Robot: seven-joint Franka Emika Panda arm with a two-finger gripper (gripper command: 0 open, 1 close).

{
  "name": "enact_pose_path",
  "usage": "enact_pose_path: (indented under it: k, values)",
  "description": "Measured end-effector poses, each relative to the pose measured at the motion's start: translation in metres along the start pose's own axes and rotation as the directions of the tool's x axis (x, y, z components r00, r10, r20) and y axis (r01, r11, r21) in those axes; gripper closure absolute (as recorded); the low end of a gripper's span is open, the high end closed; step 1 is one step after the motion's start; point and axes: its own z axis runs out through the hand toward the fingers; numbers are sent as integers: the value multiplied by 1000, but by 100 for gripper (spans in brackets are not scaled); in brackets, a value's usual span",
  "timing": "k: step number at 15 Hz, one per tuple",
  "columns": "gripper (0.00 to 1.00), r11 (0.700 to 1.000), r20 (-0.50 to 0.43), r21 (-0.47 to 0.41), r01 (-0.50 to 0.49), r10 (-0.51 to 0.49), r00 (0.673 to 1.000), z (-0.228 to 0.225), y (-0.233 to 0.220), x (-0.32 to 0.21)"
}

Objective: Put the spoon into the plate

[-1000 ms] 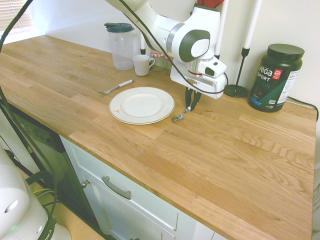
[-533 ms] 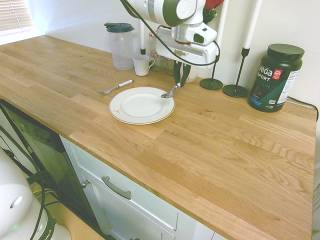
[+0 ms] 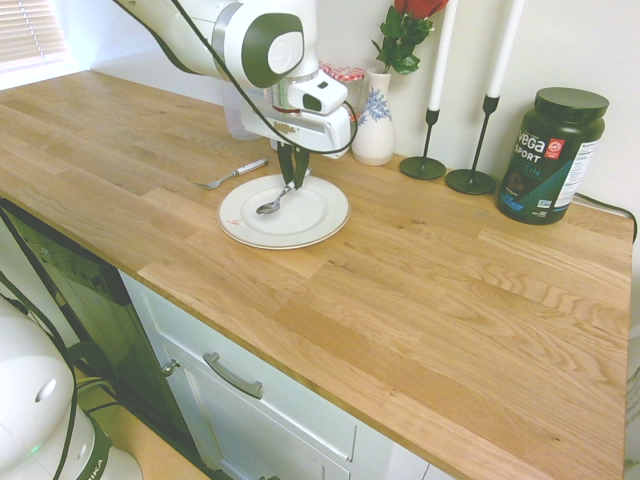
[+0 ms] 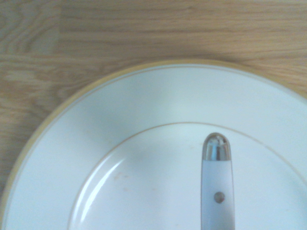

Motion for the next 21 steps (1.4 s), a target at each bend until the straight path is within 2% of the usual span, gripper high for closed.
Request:
enact_pose_path:
  k: [11,12,21]
  values:
    - [100,999,-22,-49,-7,6,1000,39,-16,-16]
    - [0,999,-21,-50,-6,5,1000,40,-17,-18]
    - [0,998,-39,-61,-2,-1,999,33,-29,-23]
